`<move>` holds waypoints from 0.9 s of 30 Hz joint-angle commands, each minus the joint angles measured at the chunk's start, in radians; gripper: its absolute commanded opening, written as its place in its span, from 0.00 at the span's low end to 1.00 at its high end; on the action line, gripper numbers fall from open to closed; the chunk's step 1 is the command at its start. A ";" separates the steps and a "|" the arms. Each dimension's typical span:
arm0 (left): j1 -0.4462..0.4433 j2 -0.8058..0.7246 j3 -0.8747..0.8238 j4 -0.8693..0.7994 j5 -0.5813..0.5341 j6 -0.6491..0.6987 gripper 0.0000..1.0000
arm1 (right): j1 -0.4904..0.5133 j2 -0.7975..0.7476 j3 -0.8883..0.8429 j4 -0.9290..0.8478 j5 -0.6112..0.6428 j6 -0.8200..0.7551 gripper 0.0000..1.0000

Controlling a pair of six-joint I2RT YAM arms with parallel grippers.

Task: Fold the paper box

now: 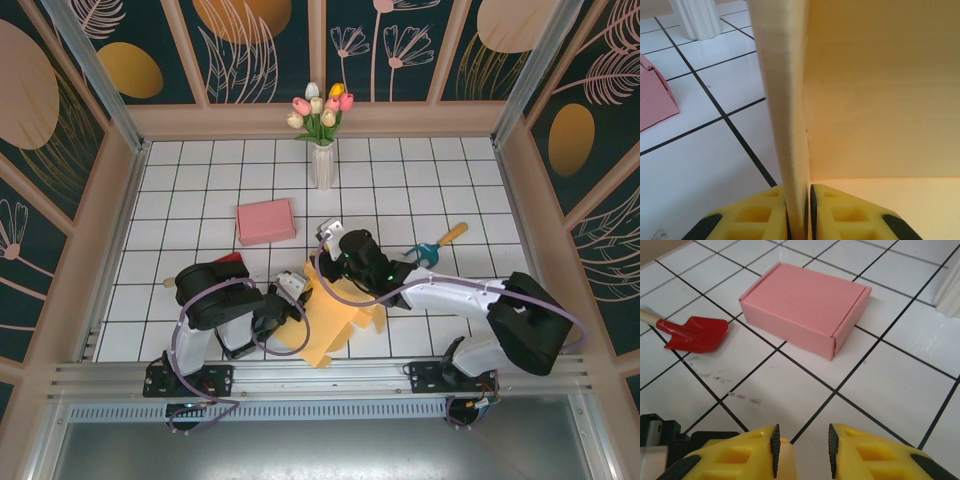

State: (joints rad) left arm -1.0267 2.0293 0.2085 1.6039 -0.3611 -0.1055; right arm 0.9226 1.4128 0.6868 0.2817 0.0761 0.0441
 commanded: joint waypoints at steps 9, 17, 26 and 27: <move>-0.001 -0.064 -0.039 0.217 -0.027 -0.001 0.31 | -0.001 0.112 0.009 0.001 -0.015 0.010 0.32; -0.001 -0.159 -0.047 0.143 -0.002 0.003 0.31 | 0.005 0.081 -0.003 -0.007 -0.010 0.004 0.32; -0.001 -0.138 0.010 0.118 -0.018 0.006 0.20 | 0.019 0.079 -0.034 0.022 -0.020 -0.001 0.32; 0.000 -0.141 0.014 0.115 -0.025 0.004 0.17 | 0.019 0.080 -0.036 0.025 -0.021 -0.001 0.32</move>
State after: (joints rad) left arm -1.0260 1.8877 0.1928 1.5997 -0.3893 -0.1059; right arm 0.9257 1.4864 0.6884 0.3550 0.0708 0.0536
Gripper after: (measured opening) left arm 0.189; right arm 0.317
